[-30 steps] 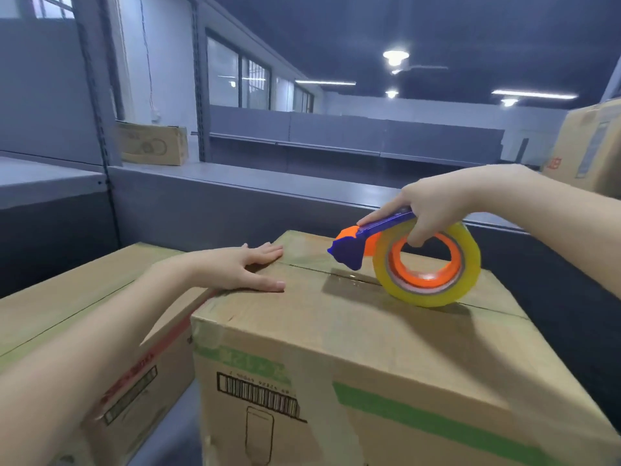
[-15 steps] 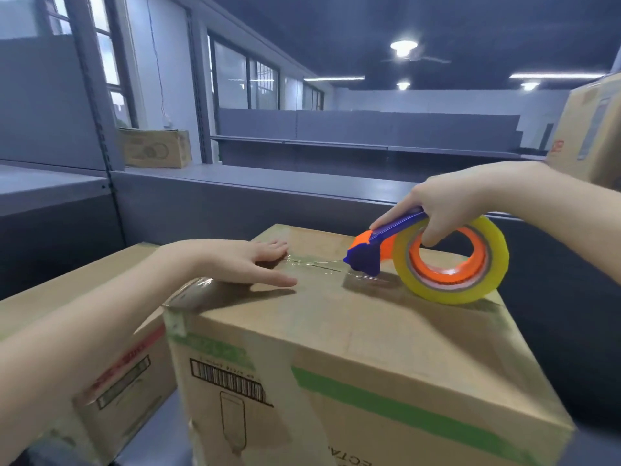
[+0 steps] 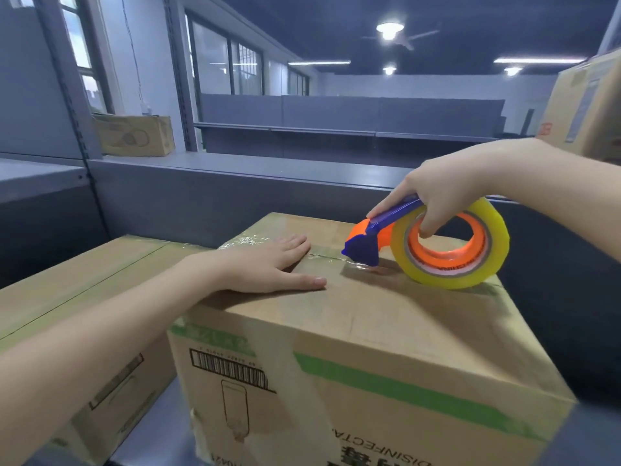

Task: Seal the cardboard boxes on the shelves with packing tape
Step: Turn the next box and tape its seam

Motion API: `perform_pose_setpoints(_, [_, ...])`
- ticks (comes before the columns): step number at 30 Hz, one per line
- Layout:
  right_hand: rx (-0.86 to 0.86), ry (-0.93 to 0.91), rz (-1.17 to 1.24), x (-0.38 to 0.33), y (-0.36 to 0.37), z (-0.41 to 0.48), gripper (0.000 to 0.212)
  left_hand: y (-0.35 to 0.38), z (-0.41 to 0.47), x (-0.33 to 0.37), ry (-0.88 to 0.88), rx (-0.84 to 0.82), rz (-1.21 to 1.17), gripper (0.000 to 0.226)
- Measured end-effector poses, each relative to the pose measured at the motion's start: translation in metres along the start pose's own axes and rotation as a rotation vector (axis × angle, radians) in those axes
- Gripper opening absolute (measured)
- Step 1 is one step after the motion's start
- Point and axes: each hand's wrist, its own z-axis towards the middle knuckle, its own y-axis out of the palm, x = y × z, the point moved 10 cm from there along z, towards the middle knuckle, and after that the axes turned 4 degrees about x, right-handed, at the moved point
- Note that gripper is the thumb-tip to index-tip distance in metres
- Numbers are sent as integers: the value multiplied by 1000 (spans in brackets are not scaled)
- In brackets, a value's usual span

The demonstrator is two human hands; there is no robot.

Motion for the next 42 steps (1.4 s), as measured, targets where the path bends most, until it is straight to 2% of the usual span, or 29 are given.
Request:
perform_pose_setpoints(6, [87, 17, 92, -11, -15, 6, 62, -6, -7, -30, -1, -14, -24, 109])
perform_pose_setpoints(11, [87, -20, 62, -22, -20, 13, 63, -9, -15, -43, 23, 9, -31, 125])
perform_pose_setpoints(15, [61, -34, 108, -5, -15, 3, 63, -9, -15, -44, 8, 25, -26, 117])
perform_pose_setpoints(21, [77, 28, 148, 34, -4, -32, 69, -8, -18, -43, -40, 34, -36, 92])
perform_pose_setpoints(26, [69, 148, 251, 83, 24, -74, 76, -9, -20, -38, -40, 48, -29, 89])
perform_pose_setpoints(30, [33, 110, 248, 80, 46, -80, 73, -9, -19, -31, -95, -4, 35, 99])
perform_pose_setpoints(32, [48, 85, 213, 78, 46, -78, 73, -8, -18, -21, -93, -8, 67, 100])
perform_pose_setpoints(35, [53, 74, 197, 76, 47, -78, 73, -4, -14, 14, -1, 0, 70, 96])
perform_pose_setpoints(42, [52, 65, 228, 72, 50, -78, 72, 10, 11, 96, 166, -14, 50, 103])
